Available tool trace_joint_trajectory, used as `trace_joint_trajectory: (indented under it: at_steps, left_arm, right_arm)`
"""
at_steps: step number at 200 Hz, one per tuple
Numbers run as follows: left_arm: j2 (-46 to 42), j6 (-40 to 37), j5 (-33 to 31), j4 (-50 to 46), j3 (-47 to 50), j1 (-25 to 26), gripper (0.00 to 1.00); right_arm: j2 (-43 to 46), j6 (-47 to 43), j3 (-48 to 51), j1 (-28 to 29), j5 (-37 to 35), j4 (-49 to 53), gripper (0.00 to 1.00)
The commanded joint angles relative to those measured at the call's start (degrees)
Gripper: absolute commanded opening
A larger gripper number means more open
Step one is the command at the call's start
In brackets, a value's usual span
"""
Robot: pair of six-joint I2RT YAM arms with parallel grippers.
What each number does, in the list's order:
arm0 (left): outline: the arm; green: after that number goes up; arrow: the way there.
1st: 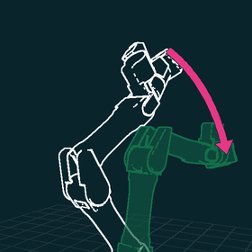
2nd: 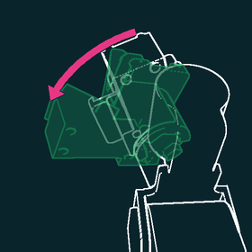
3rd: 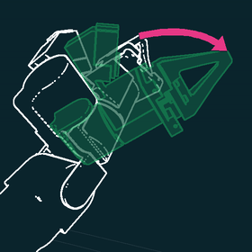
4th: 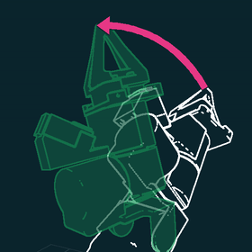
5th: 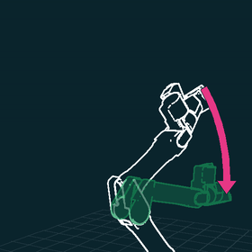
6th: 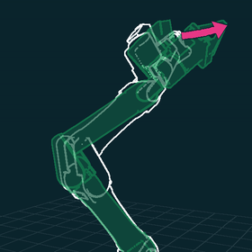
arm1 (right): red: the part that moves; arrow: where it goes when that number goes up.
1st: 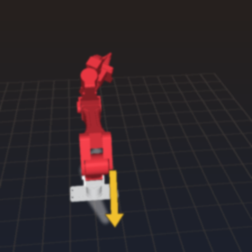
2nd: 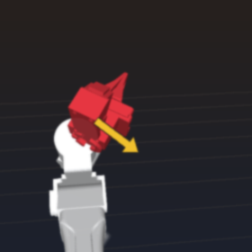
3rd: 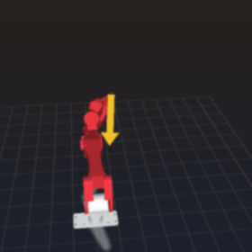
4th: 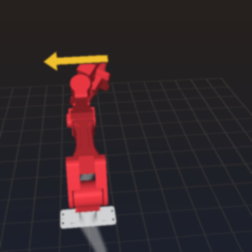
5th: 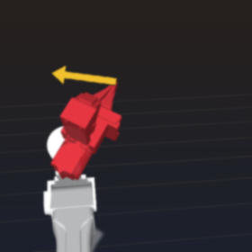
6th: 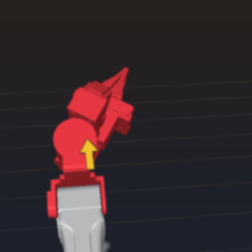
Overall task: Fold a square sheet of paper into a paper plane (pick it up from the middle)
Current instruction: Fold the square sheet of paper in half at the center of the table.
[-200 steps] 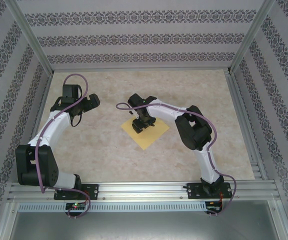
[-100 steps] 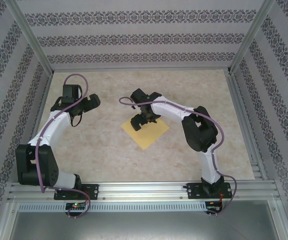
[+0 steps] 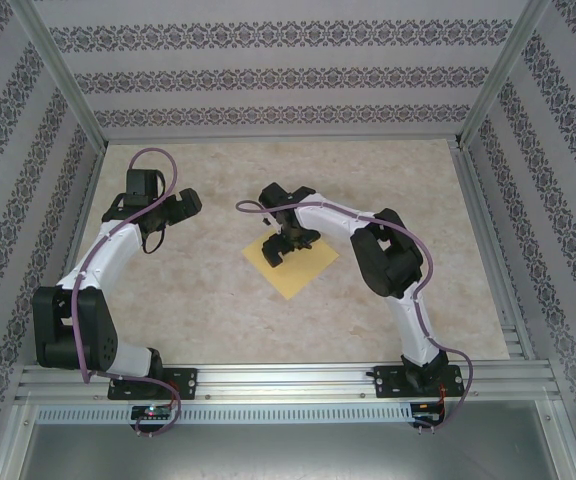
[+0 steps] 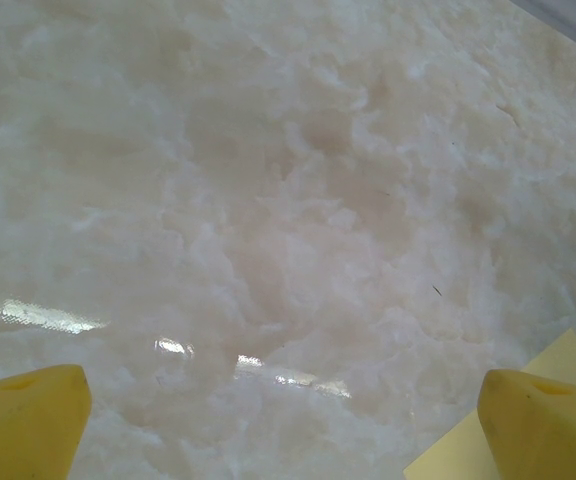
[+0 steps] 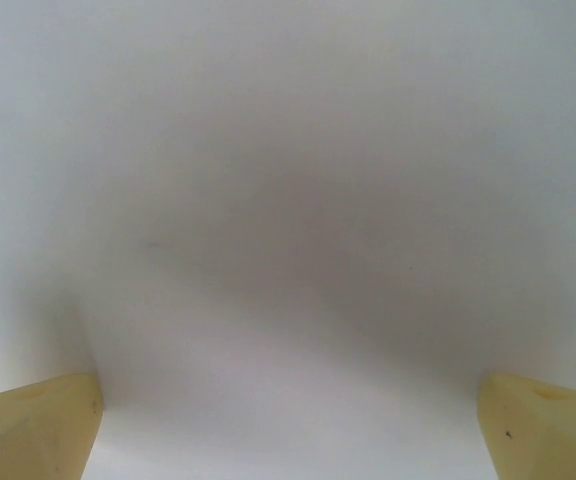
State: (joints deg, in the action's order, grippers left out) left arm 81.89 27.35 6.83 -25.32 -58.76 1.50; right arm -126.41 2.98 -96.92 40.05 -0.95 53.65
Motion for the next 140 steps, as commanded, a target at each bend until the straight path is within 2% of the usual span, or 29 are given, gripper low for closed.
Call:
trace_joint_trajectory:
  at_steps: [1, 51, 112, 125, 140]
  left_arm:
    - [0.5, 0.0, 0.5, 0.9, 0.2, -0.7, 1.0]
    - [0.9, 0.0, 0.6, 1.0, 0.0, -0.8, 1.0]
    - [1.0, 0.0, 0.9, 0.8, 0.0, -0.8, 1.0]
    - [1.0, 0.0, 1.1, 0.9, 0.1, -0.7, 1.0]
    - [0.9, 0.4, 1.5, 1.2, 0.5, -0.7, 1.0]
  right_arm:
    - [-3.1, -0.9, -0.4, -0.6, -1.7, 2.0, 0.94]
    - [-7.0, -1.4, 2.1, -0.7, -3.7, 2.5, 0.86]
    - [-5.4, -1.0, 2.1, -1.7, -0.2, 0.9, 0.79]
    - [-3.5, -0.4, 2.1, -1.7, 1.2, 0.2, 0.75]
    - [-0.7, 1.3, 2.9, -1.6, 3.0, -1.4, 0.64]
